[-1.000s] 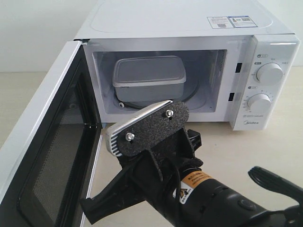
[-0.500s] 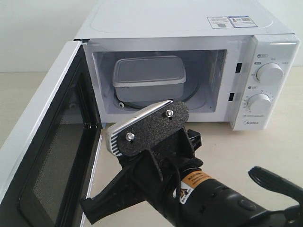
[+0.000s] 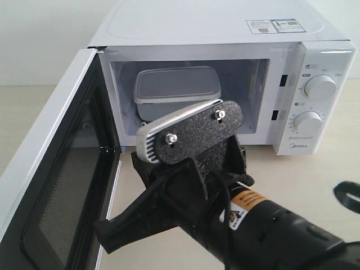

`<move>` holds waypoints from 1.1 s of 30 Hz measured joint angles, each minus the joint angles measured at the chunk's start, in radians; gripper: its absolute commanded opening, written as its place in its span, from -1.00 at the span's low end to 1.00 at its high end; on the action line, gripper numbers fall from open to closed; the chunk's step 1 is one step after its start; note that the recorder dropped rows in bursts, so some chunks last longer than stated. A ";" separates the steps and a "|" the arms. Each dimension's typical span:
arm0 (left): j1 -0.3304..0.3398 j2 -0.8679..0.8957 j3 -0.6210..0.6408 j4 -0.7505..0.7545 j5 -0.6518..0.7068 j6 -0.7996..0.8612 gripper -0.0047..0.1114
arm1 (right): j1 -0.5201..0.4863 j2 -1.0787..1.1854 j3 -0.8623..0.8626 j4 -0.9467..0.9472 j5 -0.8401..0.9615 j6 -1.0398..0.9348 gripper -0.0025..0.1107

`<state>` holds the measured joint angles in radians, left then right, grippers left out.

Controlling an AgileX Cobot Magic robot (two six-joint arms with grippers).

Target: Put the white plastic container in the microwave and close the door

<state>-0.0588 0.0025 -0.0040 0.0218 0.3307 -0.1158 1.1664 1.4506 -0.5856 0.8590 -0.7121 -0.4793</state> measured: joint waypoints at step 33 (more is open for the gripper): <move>0.000 0.000 0.000 0.000 0.000 0.000 -0.85 | -0.901 -0.975 0.191 0.015 0.782 -0.051 -0.96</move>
<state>-0.0588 0.0025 -0.0040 0.0218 0.3307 -0.1158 0.2652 0.4760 -0.3950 0.8742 0.0704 -0.5307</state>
